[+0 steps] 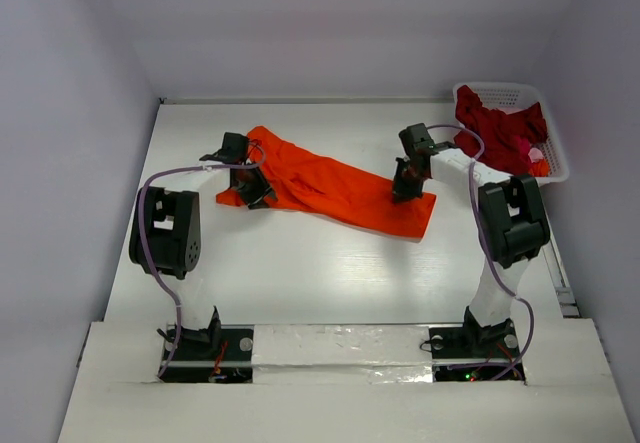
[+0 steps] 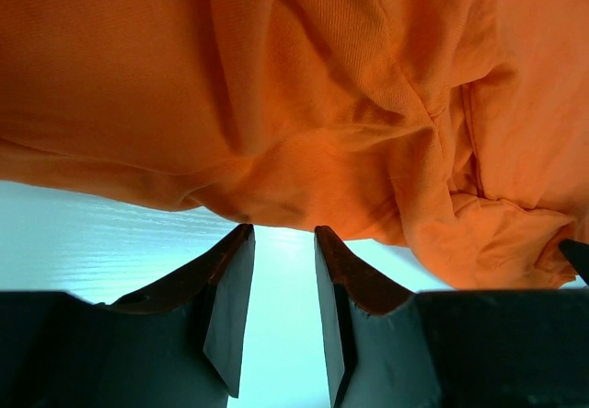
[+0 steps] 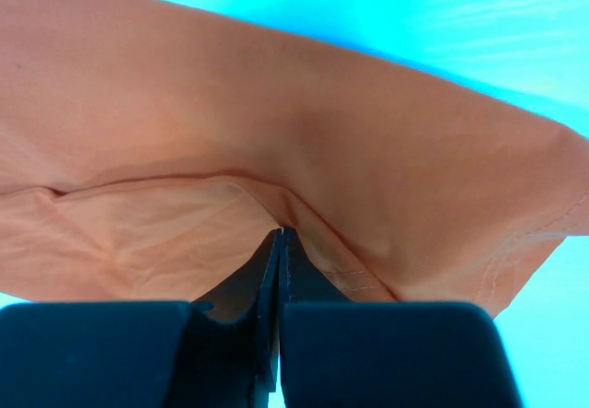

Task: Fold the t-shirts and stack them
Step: Rotate the tshirt 90 degrees

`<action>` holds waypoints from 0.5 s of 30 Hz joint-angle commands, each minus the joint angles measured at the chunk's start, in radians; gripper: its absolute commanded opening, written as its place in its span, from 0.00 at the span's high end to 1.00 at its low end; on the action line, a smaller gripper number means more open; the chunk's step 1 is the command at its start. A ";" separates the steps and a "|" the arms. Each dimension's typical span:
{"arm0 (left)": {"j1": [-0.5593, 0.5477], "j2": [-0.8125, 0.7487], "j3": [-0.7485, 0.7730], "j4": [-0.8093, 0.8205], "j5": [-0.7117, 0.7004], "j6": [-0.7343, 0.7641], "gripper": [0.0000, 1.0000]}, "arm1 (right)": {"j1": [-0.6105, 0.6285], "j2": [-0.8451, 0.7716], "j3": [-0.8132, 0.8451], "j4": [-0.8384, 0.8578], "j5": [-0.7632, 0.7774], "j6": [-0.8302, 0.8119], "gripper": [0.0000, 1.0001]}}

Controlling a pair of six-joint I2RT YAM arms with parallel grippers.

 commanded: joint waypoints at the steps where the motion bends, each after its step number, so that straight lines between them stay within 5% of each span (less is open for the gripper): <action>1: 0.006 -0.008 0.041 -0.017 0.000 0.013 0.71 | -0.012 0.000 -0.009 0.011 0.039 -0.009 1.00; 15: 0.015 -0.011 0.032 -0.012 0.009 0.018 0.71 | -0.090 -0.093 -0.011 -0.001 -0.012 -0.032 1.00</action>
